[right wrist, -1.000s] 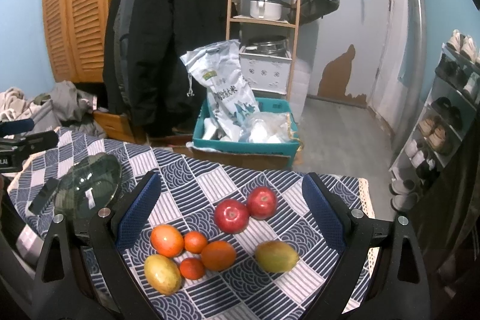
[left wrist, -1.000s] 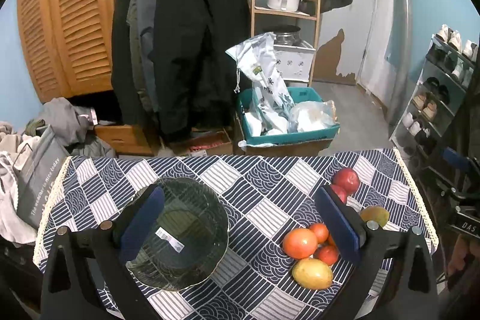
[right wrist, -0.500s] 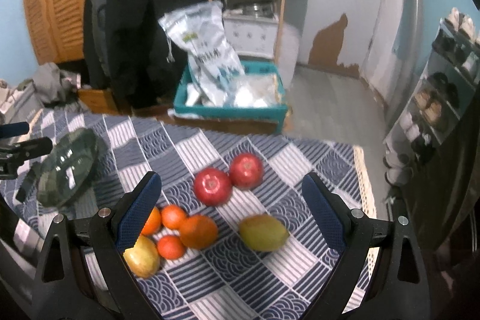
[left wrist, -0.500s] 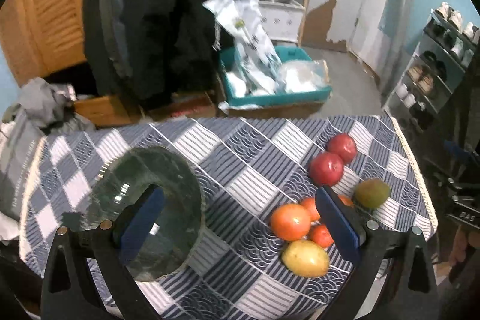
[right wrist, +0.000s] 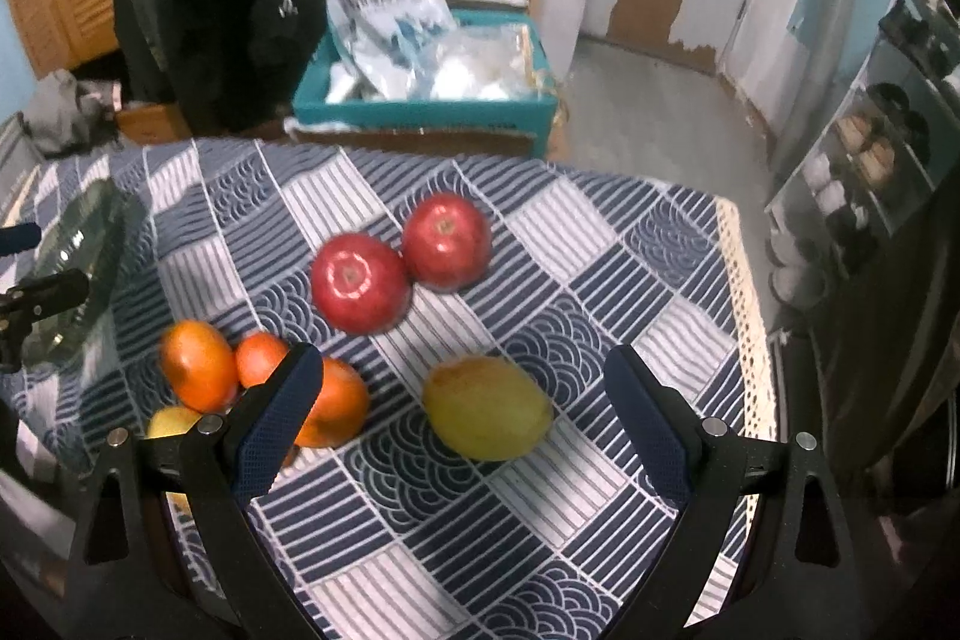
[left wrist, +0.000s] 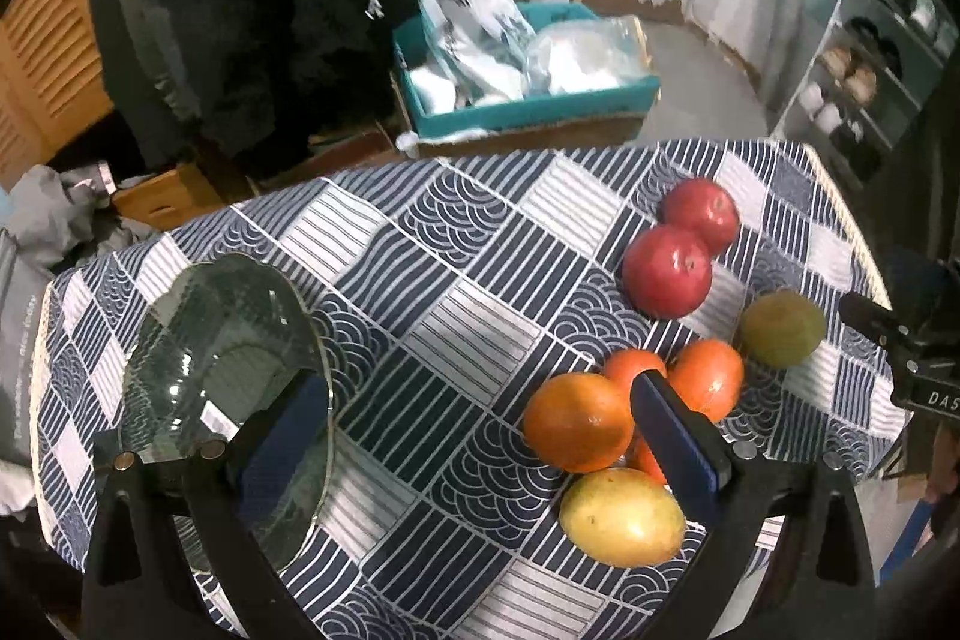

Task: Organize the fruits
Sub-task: 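Grasp the large orange with the left tool while the right tool grasps the green-yellow mango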

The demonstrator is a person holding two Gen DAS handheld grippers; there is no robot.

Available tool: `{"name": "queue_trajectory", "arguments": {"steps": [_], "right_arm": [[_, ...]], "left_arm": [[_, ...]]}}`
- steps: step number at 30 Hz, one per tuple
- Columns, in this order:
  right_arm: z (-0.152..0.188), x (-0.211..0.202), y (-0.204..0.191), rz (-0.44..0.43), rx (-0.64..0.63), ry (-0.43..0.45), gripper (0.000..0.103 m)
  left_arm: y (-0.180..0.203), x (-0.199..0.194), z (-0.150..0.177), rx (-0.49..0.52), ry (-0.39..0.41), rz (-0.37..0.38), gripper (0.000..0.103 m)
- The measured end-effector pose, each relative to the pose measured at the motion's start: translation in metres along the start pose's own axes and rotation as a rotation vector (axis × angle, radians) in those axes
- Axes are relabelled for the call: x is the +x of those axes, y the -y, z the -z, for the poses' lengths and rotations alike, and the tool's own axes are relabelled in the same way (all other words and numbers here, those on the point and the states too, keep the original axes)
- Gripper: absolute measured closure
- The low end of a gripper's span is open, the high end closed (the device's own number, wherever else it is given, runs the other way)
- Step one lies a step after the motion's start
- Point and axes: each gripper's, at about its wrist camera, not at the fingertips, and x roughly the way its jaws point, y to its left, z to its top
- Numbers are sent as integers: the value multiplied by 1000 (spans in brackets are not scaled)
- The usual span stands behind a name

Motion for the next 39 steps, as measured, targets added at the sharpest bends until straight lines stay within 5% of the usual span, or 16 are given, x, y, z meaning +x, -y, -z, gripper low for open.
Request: {"name": "queue_trajectory", "arguments": {"steps": [21, 33, 39], "right_arm": [[20, 99, 19, -35, 49, -241, 10], [34, 119, 21, -52, 81, -278, 22], [38, 113, 19, -33, 55, -238, 23]], "left_arm": [[30, 80, 19, 72, -192, 109, 2], [40, 102, 28, 55, -266, 239, 33], [47, 95, 29, 110, -220, 178, 34]]}}
